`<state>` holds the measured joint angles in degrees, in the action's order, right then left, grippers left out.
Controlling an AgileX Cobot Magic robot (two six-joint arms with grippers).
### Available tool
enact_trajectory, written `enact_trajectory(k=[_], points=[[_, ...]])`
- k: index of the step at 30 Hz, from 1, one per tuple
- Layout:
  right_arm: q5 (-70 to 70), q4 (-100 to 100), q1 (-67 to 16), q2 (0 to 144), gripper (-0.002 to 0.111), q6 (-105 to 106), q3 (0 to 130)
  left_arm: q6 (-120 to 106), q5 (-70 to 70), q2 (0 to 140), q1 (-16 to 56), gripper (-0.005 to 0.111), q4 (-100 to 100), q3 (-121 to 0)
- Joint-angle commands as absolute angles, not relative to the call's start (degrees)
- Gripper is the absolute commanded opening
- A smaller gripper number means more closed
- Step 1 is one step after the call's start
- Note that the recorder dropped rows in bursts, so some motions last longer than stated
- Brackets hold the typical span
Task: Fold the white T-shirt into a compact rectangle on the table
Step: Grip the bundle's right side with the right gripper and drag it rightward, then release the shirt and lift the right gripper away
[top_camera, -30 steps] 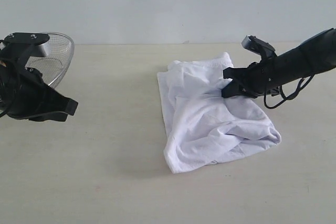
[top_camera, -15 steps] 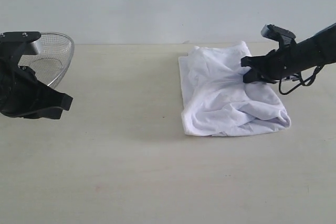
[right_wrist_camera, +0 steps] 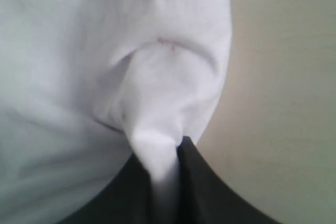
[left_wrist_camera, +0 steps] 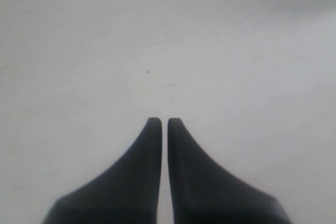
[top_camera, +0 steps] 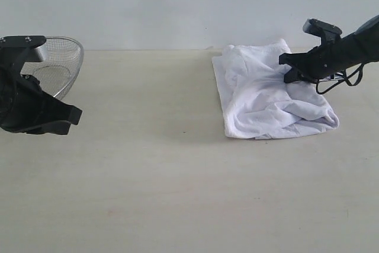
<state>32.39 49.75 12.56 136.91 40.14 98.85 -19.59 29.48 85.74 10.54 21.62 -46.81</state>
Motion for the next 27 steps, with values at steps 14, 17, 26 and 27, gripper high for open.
enact_trajectory(k=[14, 17, 26, 27], points=[[33.06, 46.97, 13.13, 134.74, 0.050, 42.96, 99.08, -18.80, 29.39, 85.37, 10.38, 0.004, 22.01, -46.56], [33.05, 44.08, 13.13, 132.16, 0.069, 42.60, 99.08, -18.80, 28.89, 85.37, 10.38, 0.004, 22.01, -46.56], [37.98, 32.84, 13.13, 121.26, 0.070, 39.56, 99.08, -19.12, 27.14, 85.37, 10.38, 0.004, 21.66, -46.56], [38.51, 31.50, 13.13, 119.78, 0.068, 38.05, 99.08, -19.38, 26.39, 85.37, 10.38, 0.004, 21.54, -46.56]])
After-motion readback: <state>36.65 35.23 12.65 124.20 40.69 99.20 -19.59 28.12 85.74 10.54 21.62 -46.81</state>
